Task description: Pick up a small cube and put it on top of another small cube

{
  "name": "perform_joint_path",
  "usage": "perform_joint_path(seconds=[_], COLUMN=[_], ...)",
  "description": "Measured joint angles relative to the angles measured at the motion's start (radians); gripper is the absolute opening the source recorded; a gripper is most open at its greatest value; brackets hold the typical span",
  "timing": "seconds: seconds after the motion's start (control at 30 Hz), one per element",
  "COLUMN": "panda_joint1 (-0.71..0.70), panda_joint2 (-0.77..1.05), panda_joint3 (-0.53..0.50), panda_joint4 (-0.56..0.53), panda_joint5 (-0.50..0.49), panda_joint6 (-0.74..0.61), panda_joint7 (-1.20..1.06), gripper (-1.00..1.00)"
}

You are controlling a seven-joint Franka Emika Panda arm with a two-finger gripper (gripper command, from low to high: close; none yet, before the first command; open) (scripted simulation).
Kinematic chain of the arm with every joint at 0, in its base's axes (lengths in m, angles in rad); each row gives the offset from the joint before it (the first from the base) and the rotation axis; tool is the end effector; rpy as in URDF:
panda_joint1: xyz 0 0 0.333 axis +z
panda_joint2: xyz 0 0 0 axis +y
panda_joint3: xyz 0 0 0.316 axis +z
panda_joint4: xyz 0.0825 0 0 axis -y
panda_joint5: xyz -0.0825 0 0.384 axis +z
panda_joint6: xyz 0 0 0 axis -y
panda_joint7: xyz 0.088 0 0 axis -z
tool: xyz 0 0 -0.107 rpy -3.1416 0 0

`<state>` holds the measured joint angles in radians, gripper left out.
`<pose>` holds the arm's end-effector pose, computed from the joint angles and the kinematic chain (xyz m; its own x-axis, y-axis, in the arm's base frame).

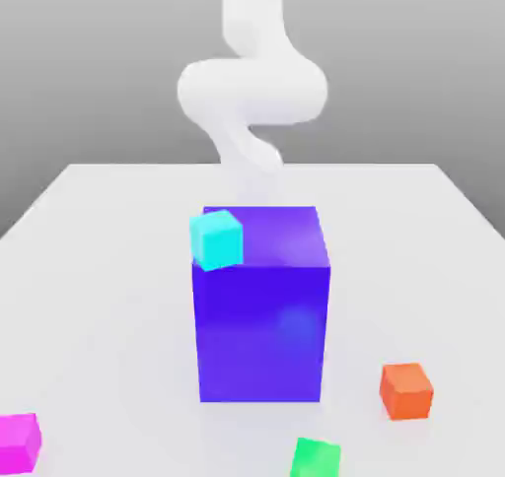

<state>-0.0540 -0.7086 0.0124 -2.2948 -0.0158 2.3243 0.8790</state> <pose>0.3791 -0.0144 0.6832 0.4378 -0.7798 0.4475 -0.5980 -0.6242 -0.5028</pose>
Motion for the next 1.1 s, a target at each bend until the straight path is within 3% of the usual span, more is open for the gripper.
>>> perform_joint_path(seconds=[0.3,0.6,1.1], panda_joint1=[-0.173,-0.291,-0.429], panda_joint2=[0.333,0.659,1.195], panda_joint3=[0.020,-0.027,-0.074], panda_joint4=[0.019,0.038,0.083], panda_joint5=[-0.064,-0.094,0.083], panda_joint6=[0.088,0.175,0.375], panda_joint7=[0.292,0.555,0.766], gripper=[0.00,0.00,0.00])
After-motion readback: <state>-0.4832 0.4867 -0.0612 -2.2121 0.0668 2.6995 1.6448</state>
